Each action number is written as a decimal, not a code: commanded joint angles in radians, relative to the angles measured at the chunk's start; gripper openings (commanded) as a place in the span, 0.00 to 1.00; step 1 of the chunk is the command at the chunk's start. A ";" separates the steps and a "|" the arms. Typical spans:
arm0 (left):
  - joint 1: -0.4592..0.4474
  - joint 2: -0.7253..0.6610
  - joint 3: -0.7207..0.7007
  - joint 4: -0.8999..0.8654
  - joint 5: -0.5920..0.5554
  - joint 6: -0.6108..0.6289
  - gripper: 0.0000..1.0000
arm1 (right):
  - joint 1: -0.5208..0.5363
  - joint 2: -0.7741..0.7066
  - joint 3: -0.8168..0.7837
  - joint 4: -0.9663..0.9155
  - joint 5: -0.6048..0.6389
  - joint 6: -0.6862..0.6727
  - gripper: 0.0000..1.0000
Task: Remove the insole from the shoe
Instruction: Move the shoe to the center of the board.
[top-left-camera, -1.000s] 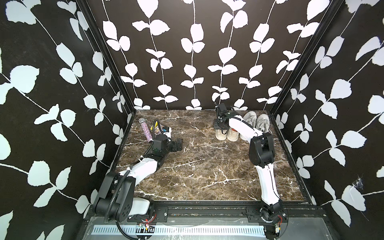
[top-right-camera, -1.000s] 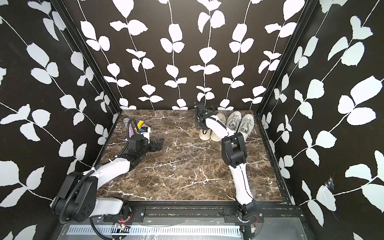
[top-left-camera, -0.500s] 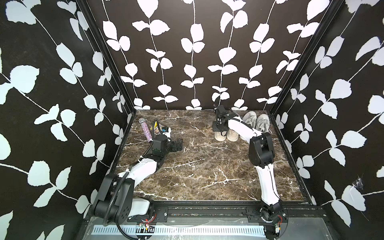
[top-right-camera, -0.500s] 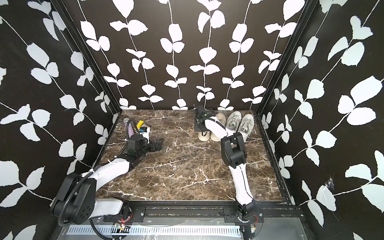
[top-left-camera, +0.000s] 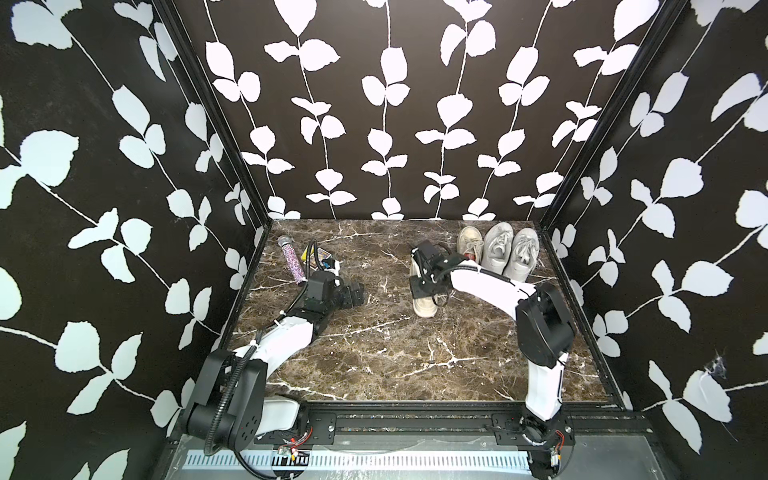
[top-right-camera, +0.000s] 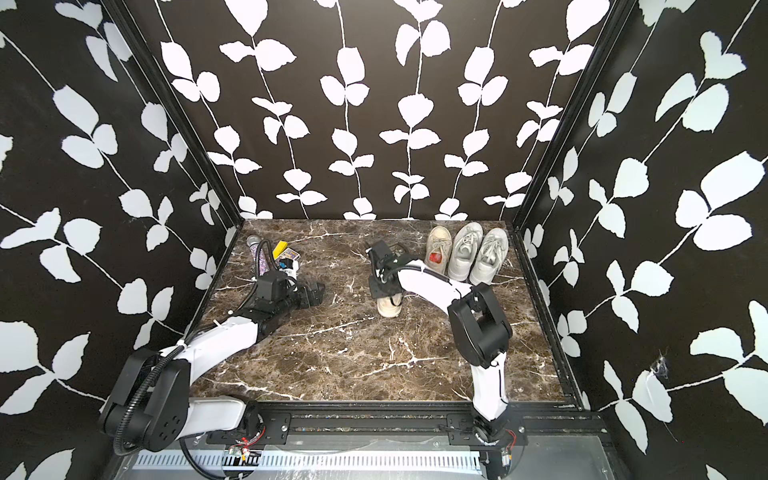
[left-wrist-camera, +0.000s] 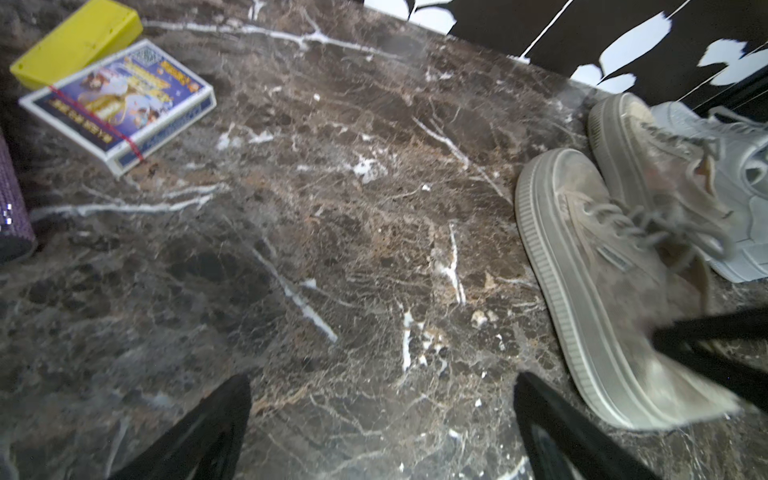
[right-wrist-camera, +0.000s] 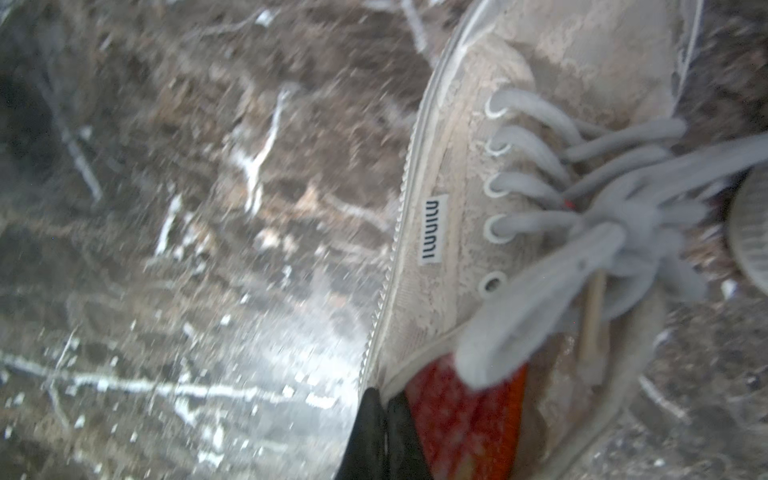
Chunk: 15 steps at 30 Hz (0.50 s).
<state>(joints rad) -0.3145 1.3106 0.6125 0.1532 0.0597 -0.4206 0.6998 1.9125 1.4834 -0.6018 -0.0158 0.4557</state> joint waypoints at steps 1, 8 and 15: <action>-0.003 -0.020 0.051 -0.083 -0.023 -0.041 0.99 | 0.052 -0.069 -0.064 0.052 -0.005 0.014 0.00; -0.012 0.031 0.088 -0.153 -0.006 -0.038 0.99 | 0.150 -0.128 -0.148 0.071 0.009 0.043 0.05; -0.064 0.040 0.129 -0.243 -0.052 -0.028 0.99 | 0.150 -0.271 -0.249 0.053 0.047 -0.024 0.32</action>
<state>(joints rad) -0.3599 1.3502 0.7033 -0.0261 0.0353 -0.4450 0.8543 1.7287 1.2686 -0.5385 -0.0109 0.4641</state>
